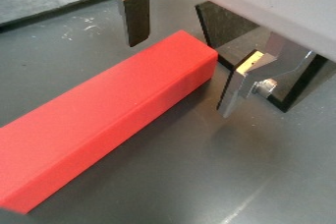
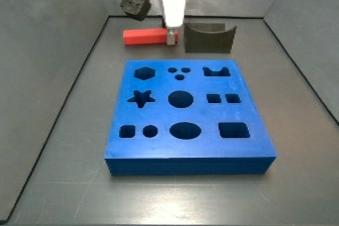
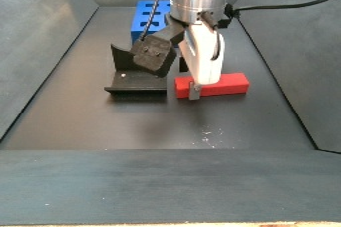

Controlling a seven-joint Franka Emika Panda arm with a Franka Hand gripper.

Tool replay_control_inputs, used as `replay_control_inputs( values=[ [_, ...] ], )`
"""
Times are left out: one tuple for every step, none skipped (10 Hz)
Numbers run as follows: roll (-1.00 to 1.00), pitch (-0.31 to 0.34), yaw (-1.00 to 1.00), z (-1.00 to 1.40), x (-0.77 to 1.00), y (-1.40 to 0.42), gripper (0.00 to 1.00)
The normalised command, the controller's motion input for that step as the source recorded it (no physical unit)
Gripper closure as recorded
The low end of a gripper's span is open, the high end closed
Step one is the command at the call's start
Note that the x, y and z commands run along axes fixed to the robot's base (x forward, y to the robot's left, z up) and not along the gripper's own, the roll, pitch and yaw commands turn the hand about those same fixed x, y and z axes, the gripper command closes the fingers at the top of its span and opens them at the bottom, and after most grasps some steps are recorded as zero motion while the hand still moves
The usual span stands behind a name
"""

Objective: Pick up the rectangle object. Move up. Place the rectangle object on the fixture. Regrasp the rectangle object. Move to above the board. Insert the rectangle object.
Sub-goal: Pick up the rectangle object.

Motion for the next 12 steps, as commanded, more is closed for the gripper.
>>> replay_control_inputs(
  values=[
    [-0.27,-0.180,-0.15,-0.84,0.06,0.10,0.00],
    [-0.10,-0.157,-0.01,-0.05,0.00,0.05,0.00],
    [0.00,0.000,0.00,0.00,0.00,0.00,1.00],
    [0.00,0.000,0.00,0.00,0.00,0.00,1.00],
    [0.00,0.000,0.00,0.00,0.00,0.00,1.00],
    [0.00,0.000,0.00,0.00,0.00,0.00,1.00],
    [0.00,0.000,0.00,0.00,0.00,0.00,1.00],
    [0.00,0.000,0.00,0.00,0.00,0.00,1.00],
    [0.00,0.000,0.00,0.00,0.00,0.00,1.00],
    [0.00,0.000,0.00,0.00,0.00,0.00,1.00],
    [0.00,0.000,0.00,0.00,0.00,0.00,1.00],
    [0.00,0.000,0.00,0.00,0.00,0.00,1.00]
  ],
)
